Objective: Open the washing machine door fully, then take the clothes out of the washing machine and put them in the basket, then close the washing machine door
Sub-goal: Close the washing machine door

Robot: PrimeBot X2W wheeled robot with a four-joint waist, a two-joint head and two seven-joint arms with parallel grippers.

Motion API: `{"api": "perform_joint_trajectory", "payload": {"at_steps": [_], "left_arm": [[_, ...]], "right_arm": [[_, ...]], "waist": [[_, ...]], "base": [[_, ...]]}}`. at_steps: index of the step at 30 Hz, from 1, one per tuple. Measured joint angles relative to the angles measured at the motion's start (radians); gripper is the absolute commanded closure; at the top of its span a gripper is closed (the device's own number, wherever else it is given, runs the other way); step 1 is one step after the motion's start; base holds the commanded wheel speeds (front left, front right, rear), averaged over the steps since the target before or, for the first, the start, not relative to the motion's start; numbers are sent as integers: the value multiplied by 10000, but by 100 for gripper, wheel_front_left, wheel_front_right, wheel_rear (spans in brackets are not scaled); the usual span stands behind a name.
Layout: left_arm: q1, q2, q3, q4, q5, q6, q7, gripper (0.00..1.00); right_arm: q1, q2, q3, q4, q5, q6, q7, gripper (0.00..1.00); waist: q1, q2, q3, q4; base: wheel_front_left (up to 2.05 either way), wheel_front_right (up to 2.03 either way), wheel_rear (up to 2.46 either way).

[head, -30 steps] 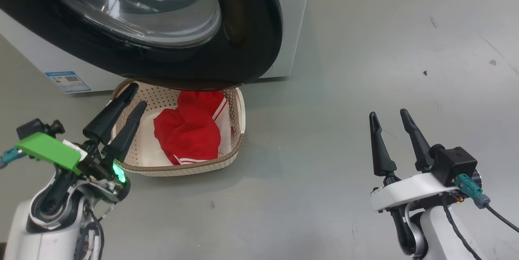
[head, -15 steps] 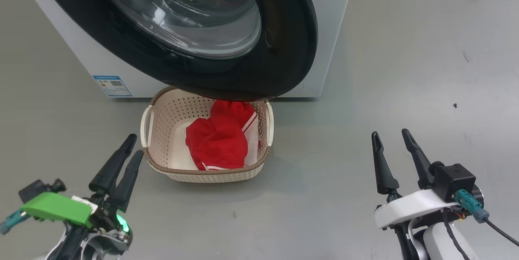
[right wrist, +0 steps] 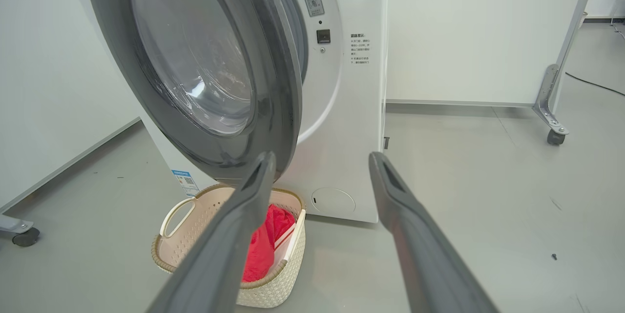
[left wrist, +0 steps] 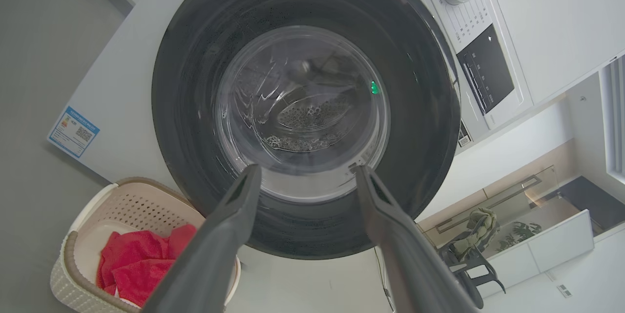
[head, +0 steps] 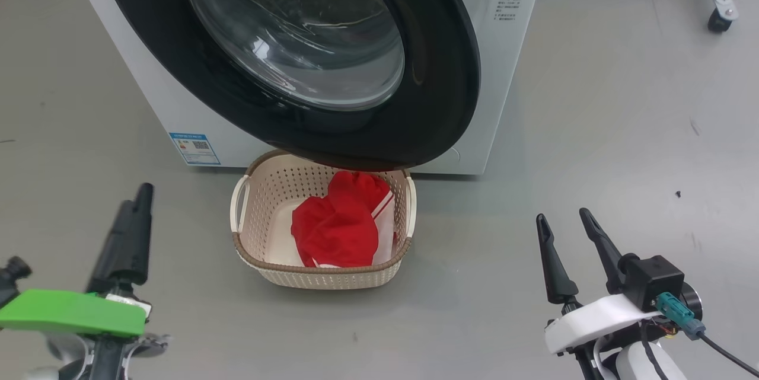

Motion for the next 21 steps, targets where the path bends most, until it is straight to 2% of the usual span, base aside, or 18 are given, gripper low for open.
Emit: {"api": "perform_joint_trajectory", "payload": {"at_steps": [4, 11, 13, 15, 21], "left_arm": [[4, 579, -171, -387, 2098, 0, -1011, 0], [486, 1103, -420, -491, 5219, 75, -2368, 0], [732, 1147, -738, -531, 6088, 443, -2617, 0], [926, 1185, -1041, -504, 6631, 635, -2679, 0], [1712, 1237, -1732, -159, 7829, 1283, -2786, 0]], "right_arm": [[6, 2, 65, 10, -94, 8, 0, 0], [125, -33, 2, 4, -171, -6, 0, 0], [319, -42, -44, 0, -192, -19, 0, 0], [434, -48, -79, -6, -192, -71, 0, 0], [827, -46, -75, -8, -224, -127, 0, 0]], "waist": [[0, 0, -218, -2], [0, 0, -569, -168], [0, 0, -714, -249], [0, 0, -803, -296], [0, 0, -1007, -410]], "base": [[0, 0, 0], [0, 0, 0], [0, 0, 0], [0, 0, 0], [0, 0, 0]]}}
